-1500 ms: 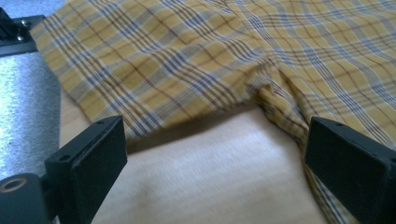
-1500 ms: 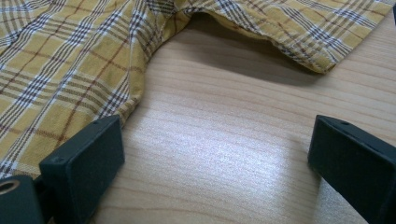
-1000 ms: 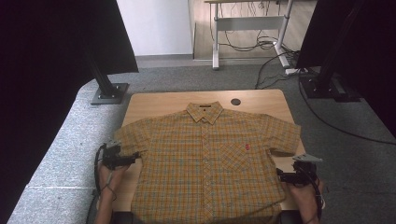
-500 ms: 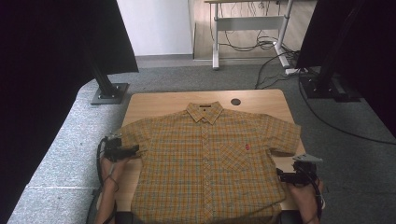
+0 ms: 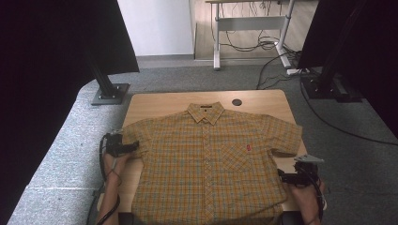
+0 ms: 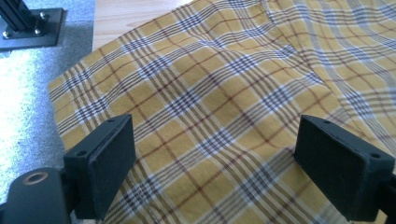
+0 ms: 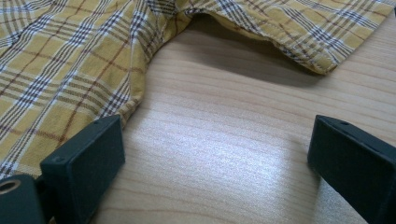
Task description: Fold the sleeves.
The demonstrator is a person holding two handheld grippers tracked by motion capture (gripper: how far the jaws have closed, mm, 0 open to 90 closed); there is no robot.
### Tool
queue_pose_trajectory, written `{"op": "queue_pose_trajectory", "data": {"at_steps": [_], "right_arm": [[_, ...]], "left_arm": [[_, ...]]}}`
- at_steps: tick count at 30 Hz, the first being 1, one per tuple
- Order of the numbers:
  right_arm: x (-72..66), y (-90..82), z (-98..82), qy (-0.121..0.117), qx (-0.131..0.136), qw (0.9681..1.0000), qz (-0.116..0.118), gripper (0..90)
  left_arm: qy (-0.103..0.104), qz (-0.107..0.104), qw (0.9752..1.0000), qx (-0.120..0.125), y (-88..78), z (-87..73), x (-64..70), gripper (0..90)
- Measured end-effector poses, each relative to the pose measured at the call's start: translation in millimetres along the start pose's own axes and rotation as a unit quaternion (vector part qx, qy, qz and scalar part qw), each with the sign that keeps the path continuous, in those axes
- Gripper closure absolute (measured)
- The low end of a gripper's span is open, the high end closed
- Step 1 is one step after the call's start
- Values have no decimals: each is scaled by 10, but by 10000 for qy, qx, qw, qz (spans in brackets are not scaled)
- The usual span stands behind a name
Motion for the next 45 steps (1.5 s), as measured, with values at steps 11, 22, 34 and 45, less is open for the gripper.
{"op": "queue_pose_trajectory", "data": {"at_steps": [11, 22, 34, 45], "right_arm": [[-1, 1, 1, 1, 0, 10000, 2, 34], [-1, 1, 1, 0, 0, 10000, 3, 33], [-2, 1, 1, -10, -1, 10000, 9, 33], [-2, 2, 1, -20, -1, 10000, 20, 34]], "left_arm": [[-156, 269, 9995, -32, 98, -40, -37, 181], [-42, 423, 9990, 127, 60, -81, 76, 355], [75, 313, 9994, 130, 10, -66, 218, 752], [-55, 231, 9995, 186, 8, -79, 231, 862]]}}
Point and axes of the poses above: each handheld gripper's, and its own axes: y roughly forward along the jaws, z roughly out of its top, x roughly to its right, the point moved 1 cm from there along y, roughly forward along the jaws, and after that the axes turned 13 degrees about z, right-handed, at the moved point
